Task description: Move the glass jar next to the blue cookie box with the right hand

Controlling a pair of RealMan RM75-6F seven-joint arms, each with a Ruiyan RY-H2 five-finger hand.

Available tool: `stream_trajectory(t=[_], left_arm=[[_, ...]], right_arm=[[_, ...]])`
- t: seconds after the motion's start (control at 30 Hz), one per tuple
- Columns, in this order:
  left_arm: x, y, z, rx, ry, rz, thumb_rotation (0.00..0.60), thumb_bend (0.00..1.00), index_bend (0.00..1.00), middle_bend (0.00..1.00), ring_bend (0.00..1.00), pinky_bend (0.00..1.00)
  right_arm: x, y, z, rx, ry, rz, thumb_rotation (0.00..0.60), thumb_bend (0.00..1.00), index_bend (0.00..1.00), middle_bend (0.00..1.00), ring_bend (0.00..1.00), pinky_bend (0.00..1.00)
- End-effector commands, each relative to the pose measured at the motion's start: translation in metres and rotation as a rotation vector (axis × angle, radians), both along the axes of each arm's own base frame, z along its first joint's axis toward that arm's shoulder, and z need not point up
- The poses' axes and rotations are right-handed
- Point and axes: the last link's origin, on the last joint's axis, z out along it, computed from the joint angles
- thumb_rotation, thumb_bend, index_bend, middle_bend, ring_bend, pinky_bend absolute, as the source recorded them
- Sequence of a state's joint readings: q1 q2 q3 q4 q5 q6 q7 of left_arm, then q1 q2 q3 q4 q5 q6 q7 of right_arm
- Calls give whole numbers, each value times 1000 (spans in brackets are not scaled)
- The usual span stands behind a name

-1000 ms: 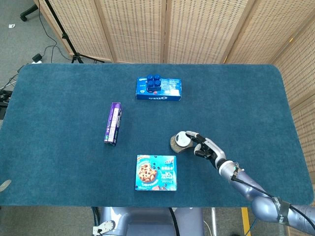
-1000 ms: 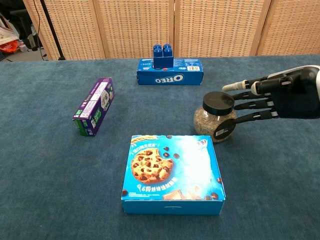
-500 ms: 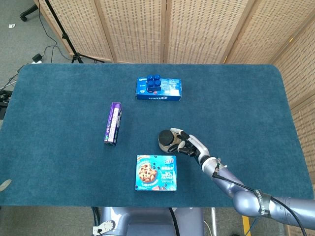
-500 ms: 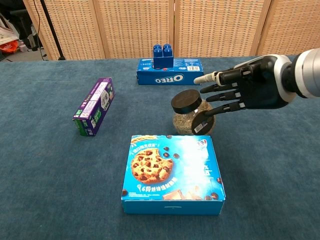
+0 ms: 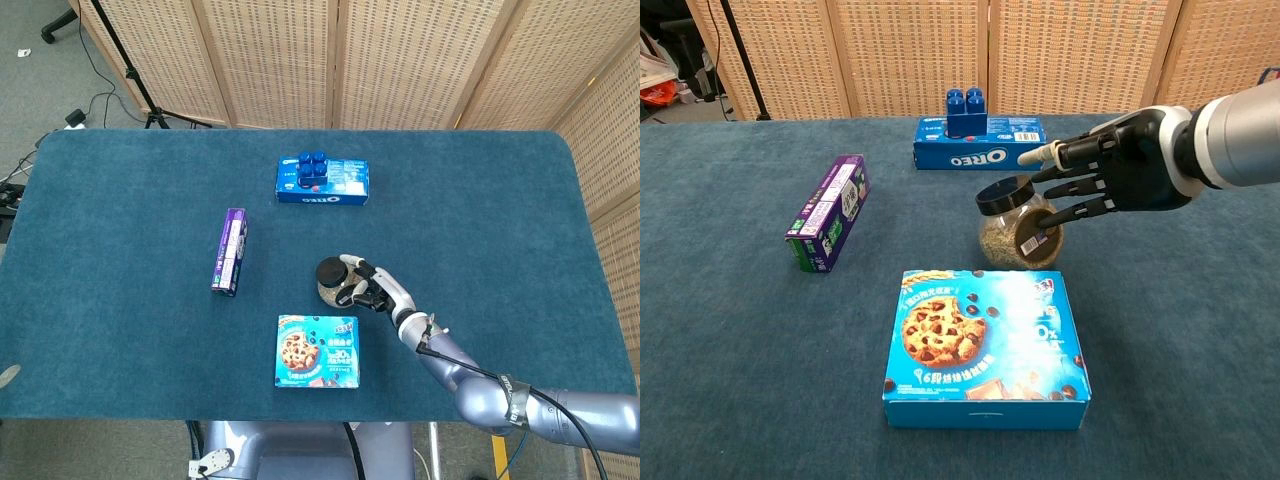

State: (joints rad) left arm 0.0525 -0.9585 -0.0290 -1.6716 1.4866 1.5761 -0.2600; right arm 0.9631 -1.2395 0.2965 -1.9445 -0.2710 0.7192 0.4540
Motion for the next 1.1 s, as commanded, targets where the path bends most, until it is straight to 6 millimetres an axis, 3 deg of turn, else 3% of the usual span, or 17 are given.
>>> stream_trajectory(t=[0.03, 0.27, 1.1], left_arm=[[0, 0, 0, -1, 0, -1, 600, 0, 0, 0, 0, 0], [1, 0, -1, -2, 3, -1, 600, 0, 0, 0, 0, 0], [0, 1, -1, -5, 3, 5, 600, 0, 0, 0, 0, 0]], right_arm=[[-4, -2, 1, -1, 10, -8, 600, 1000, 96, 0, 0, 140], [-14, -8, -2, 16, -2, -55, 600, 1000, 97, 0, 0, 140], [13, -7, -18, 72, -80, 5, 600, 1000, 93, 0, 0, 140]])
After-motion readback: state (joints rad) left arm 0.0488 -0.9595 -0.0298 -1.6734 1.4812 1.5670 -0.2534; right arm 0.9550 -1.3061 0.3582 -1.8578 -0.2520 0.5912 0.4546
